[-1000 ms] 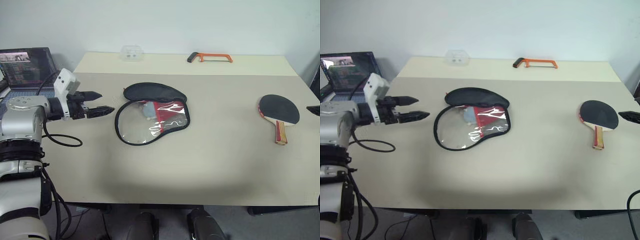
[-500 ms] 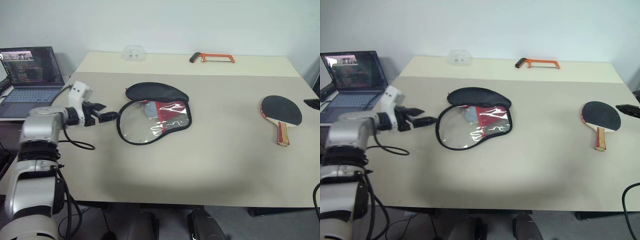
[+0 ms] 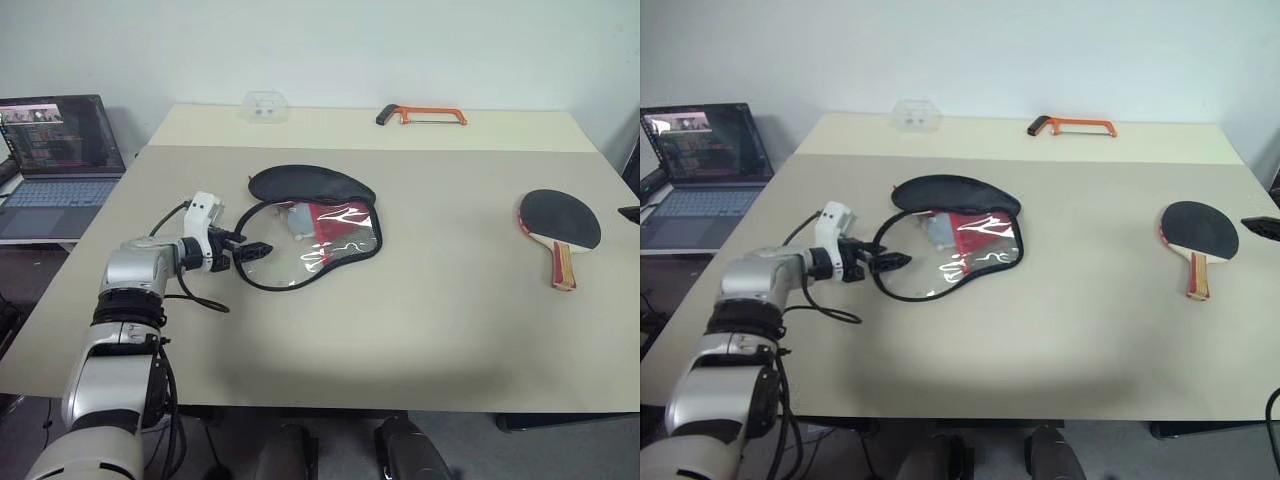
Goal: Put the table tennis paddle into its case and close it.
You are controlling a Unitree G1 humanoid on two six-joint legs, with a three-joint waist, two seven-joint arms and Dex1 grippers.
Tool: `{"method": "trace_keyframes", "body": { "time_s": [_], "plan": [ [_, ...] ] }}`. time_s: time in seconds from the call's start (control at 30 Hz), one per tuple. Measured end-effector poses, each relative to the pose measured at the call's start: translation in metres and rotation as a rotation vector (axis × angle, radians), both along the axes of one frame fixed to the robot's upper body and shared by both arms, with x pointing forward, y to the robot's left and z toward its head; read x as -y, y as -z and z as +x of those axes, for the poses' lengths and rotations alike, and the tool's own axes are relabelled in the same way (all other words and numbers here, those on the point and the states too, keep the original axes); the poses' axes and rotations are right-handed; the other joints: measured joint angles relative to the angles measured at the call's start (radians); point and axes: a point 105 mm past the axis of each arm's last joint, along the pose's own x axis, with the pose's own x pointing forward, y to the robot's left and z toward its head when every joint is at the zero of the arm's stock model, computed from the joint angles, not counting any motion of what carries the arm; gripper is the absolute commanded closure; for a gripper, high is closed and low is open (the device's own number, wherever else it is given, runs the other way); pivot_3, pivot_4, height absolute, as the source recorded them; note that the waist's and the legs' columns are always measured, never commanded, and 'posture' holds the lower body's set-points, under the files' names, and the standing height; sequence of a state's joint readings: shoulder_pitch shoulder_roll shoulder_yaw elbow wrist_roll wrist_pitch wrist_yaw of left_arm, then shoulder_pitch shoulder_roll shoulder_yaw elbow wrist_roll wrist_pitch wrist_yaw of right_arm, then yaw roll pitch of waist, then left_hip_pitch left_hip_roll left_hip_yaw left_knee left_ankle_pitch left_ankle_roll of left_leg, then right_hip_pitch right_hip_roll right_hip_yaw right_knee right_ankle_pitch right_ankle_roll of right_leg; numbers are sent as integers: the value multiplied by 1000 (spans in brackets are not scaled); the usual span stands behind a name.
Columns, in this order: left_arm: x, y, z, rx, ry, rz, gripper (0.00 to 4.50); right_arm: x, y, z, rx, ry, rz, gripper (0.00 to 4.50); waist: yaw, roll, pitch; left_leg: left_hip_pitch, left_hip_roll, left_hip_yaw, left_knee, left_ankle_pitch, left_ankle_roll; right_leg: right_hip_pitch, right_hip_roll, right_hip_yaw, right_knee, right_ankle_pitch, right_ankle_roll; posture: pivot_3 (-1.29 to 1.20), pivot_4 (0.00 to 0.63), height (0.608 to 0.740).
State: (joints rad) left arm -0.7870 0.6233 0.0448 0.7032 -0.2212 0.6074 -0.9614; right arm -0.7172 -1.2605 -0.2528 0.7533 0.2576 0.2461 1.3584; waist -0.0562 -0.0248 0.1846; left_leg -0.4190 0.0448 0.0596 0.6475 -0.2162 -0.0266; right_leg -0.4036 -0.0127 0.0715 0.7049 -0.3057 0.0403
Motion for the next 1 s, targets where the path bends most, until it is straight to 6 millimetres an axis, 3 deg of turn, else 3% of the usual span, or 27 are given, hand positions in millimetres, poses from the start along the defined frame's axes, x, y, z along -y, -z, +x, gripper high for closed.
{"method": "trace_keyframes", "body": {
  "time_s": [0.03,0.13,0.5,0.73,0.83,1.0],
  "plan": [
    [0,0,0,5,0,-1,0,0,-1,0,0,2,-2,30,0,0,0,0,0,0,0,0,0,0,0,0,0,0,0,0,150,740],
    [4,1,-4,9,23,-7,622,-1,-1,0,-1,1,-8,0,0,0,0,1,0,0,0,0,0,1,0,0,0,0,0,0,150,740],
    [27,-18,-17,49,228,-37,4457,0,8,-3,-7,7,-3,0,2,0,0,0,0,0,0,0,0,1,0,0,0,0,0,0,150,740],
    [39,-25,-31,26,422,-34,4483,-1,10,-7,-3,12,-6,0,2,0,0,0,0,0,0,0,0,1,0,0,0,0,0,0,150,740],
    [46,-21,-43,-4,584,24,4483,-1,10,-9,4,16,2,0,2,0,0,1,-1,0,0,0,0,1,1,0,0,0,0,0,150,740],
    [54,-40,-33,8,695,100,4483,-2,10,-13,9,12,3,0,3,0,0,0,-5,-1,1,0,0,1,1,-1,0,0,0,0,150,740]
  ]
}}
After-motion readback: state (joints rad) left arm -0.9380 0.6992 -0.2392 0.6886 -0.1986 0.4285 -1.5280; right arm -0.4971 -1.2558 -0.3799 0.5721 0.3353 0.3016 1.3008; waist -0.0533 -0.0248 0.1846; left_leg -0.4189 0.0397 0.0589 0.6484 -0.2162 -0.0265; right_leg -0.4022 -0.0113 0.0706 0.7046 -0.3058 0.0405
